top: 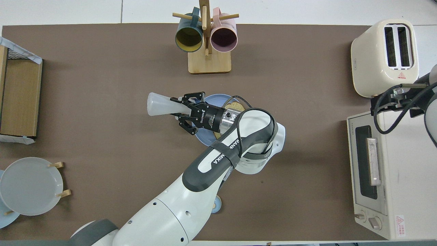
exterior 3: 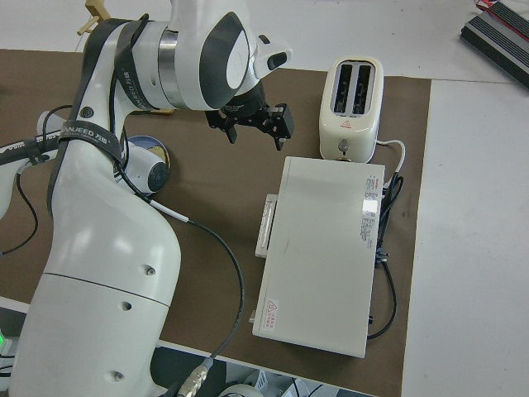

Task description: Put bread on plate and add seasoning

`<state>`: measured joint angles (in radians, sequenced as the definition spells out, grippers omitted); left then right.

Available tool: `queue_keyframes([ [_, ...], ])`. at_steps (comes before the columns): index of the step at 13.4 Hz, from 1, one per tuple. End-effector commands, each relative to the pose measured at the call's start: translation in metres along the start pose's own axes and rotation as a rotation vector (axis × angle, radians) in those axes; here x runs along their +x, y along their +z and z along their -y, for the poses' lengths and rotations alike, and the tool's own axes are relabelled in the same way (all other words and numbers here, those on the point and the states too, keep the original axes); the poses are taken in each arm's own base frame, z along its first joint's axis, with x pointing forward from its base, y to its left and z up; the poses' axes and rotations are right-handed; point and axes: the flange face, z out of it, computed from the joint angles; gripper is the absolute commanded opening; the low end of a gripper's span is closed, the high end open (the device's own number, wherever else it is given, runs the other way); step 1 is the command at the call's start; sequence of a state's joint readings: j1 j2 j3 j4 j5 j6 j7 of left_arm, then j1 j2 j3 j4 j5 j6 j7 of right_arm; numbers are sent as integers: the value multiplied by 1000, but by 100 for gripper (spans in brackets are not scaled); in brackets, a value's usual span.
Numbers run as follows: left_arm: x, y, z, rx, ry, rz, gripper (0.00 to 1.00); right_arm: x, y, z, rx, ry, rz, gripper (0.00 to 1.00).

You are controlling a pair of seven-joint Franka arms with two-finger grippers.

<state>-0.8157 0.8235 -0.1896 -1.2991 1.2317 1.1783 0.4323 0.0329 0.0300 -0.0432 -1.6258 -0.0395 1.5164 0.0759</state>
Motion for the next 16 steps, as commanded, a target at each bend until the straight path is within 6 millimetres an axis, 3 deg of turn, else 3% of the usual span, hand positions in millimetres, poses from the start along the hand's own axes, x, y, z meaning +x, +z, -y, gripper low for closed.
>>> queue_keyframes([
  [1, -3, -19, -11, 21, 19, -18, 0, -1, -5, -1, 23, -15, -7, 100],
  [3, -3, -28, -16, 26, 26, -29, 0, -1, -4, -5, 24, -6, -6, 100],
  [6, 1, -15, -9, 19, 21, -40, 0, -1, -3, -5, 23, -14, -1, 100],
  [9, 6, 19, 2, -11, 19, -26, 0, -4, -7, -6, 24, -12, -9, 100],
  [12, -2, 25, 8, -46, 7, -36, 0, -5, -8, -1, 23, -23, -10, 100],
  [16, -96, 25, 36, -236, -84, -197, 0, -5, -7, -4, 24, -17, -9, 100],
])
